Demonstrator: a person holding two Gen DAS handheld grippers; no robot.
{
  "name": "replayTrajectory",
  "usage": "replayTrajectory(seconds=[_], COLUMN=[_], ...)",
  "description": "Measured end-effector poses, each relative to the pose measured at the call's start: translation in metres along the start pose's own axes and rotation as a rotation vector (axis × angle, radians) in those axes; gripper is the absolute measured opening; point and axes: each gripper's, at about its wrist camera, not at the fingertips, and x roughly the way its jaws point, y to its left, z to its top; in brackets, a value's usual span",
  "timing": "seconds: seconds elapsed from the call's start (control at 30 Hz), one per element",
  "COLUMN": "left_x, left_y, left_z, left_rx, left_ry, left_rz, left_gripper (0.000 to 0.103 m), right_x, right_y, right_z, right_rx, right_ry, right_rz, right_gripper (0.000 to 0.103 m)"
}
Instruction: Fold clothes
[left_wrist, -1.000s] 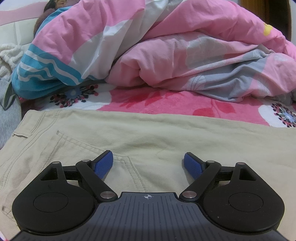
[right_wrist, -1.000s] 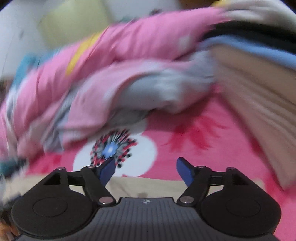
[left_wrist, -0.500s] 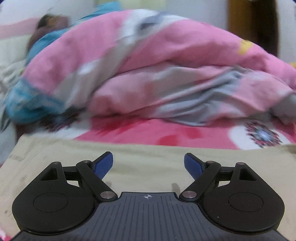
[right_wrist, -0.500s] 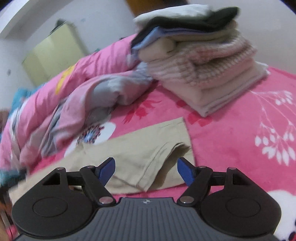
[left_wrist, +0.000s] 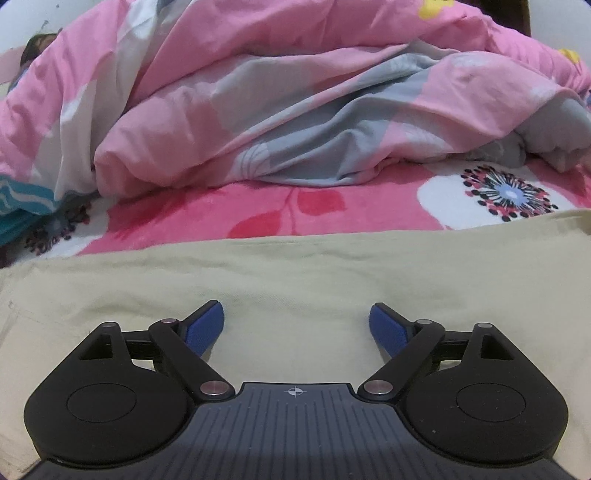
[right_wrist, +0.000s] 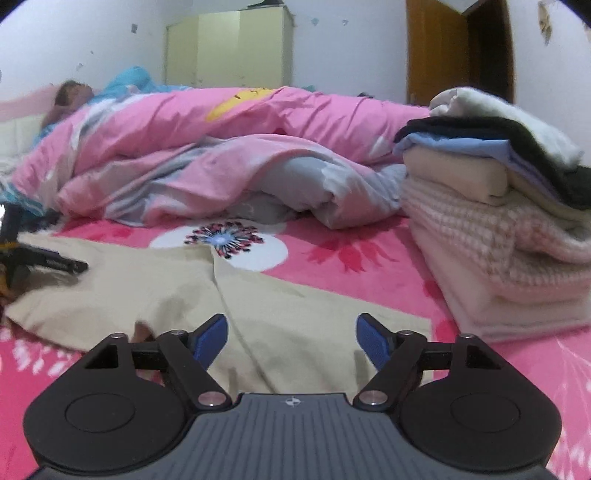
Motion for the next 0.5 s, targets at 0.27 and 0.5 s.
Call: replayTrajectory(seconds=[0.27, 0.5], left_x=[0.003, 0.003], left_y=[0.001, 0.002], left_z=[-0.002, -0.003], left_rx=[-0.011, -0.02], left_ry=[-0.007, -0.012], left_rz=[-0.002, -0.005], left_gripper=[0.092, 0.093], right_x=[0.064, 0.053], right_y=[-0.055, -0.039], right_z=[0.002, 0.001], right_rx=[0.17, 0.166], right_ry=[0.316, 0.329], right_rz=[0.15, 0.073], right_gripper=[0.094, 0.038])
